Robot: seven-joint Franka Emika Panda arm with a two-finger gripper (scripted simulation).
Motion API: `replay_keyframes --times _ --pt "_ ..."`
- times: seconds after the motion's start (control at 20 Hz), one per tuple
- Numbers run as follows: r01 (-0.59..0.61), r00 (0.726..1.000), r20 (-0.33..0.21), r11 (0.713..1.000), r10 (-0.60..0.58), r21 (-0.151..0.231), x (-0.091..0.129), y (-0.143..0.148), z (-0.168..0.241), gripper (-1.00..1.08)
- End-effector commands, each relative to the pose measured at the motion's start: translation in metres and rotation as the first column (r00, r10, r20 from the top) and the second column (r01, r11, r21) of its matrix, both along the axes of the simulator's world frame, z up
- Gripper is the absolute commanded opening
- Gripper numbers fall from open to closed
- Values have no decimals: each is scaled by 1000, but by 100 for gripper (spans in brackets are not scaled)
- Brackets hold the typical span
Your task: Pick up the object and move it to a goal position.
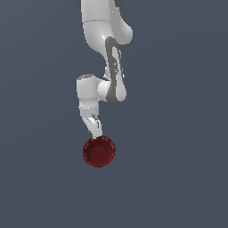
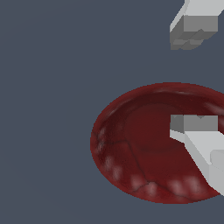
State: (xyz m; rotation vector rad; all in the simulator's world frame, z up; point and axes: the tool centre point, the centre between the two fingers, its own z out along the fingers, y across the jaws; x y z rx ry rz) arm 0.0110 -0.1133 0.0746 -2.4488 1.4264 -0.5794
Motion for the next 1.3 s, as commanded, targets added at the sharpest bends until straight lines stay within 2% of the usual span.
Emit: replay_keyframes --times 0.0,0.85,0.9,1.25 --pt "0 1000 0 1000 0 0 0 0 -1 28" --pt "5 1000 2 1000 -5 0 14 0 -27 28" --pt "5 1000 2 1000 -5 0 14 0 -27 -100" --pt "5 1000 2 1000 -5 0 14 0 -27 -100"
